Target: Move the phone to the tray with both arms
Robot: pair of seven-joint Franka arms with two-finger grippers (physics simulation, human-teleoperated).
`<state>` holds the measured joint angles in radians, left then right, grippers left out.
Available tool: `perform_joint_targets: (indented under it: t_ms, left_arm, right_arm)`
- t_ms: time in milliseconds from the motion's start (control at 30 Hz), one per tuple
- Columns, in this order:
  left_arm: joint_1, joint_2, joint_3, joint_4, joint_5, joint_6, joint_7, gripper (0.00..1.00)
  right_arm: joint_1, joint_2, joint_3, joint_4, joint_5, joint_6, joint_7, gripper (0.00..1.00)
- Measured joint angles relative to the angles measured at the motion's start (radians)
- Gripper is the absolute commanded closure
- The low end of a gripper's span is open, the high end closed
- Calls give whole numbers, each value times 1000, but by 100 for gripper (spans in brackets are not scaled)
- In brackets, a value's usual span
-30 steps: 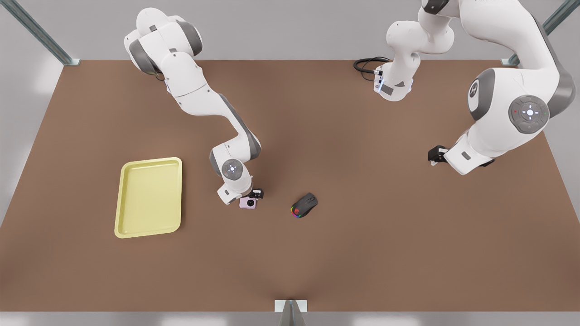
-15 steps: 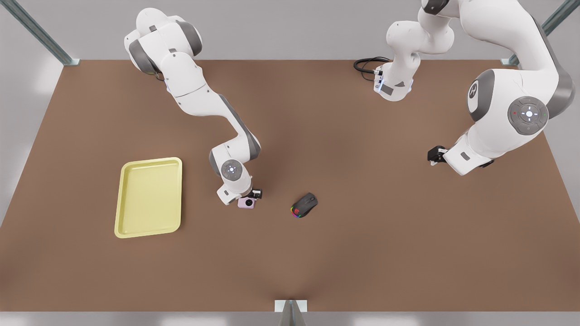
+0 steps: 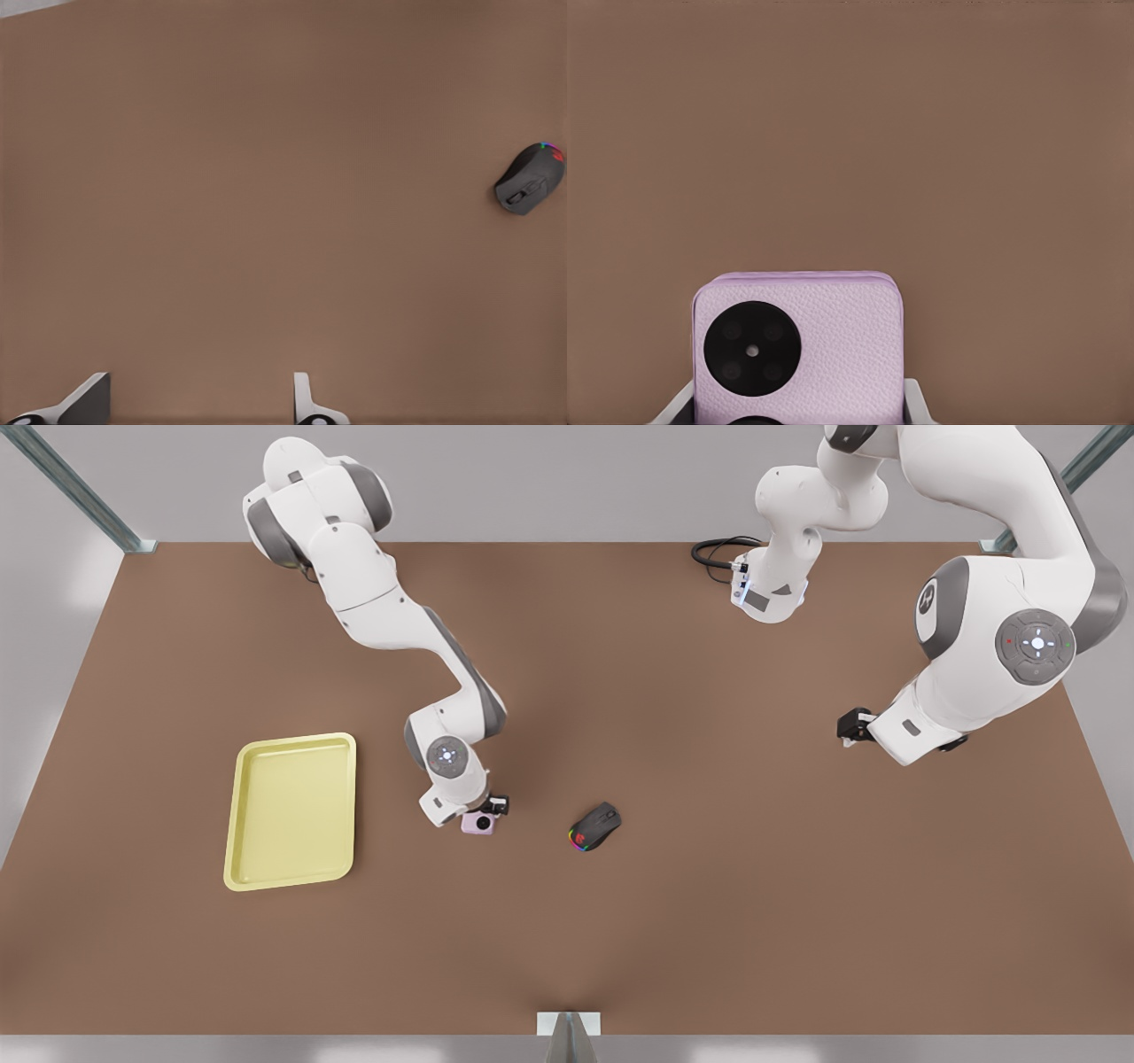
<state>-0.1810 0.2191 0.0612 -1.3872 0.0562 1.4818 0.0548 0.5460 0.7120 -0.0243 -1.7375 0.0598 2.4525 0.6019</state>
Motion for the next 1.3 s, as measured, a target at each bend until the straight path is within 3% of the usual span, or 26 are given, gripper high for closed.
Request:
perform_joint_targets:
  t_ms: [633, 833, 900, 1000, 1167, 1300]
  left_arm:
    - [-1, -5, 0, 0, -3, -3, 2, 0]
    - [-2, -5, -1, 0, -3, -7, 2, 0]
    - [-2, -4, -1, 0, -4, -8, 2, 0]
    - [-2, -5, -2, 3, -5, -8, 2, 0]
    - [-1, 0, -1, 42, 2, -4, 3, 0]
    - [-1, -6, -1, 46, 6, -6, 3, 0]
  right_arm:
    - [-364, -238, -5, -298, -2, 0, -277, 22]
    - [-443, -294, -79, -386, -2, 0, -433, 22]
    - [-457, -294, -90, -399, -4, 1, -481, 0]
    - [-459, -295, -93, -394, -5, 0, -543, 0]
    - [-475, -442, -96, -42, -5, -227, -619, 0]
    - [-611, -611, 29, 190, -60, -508, -645, 0]
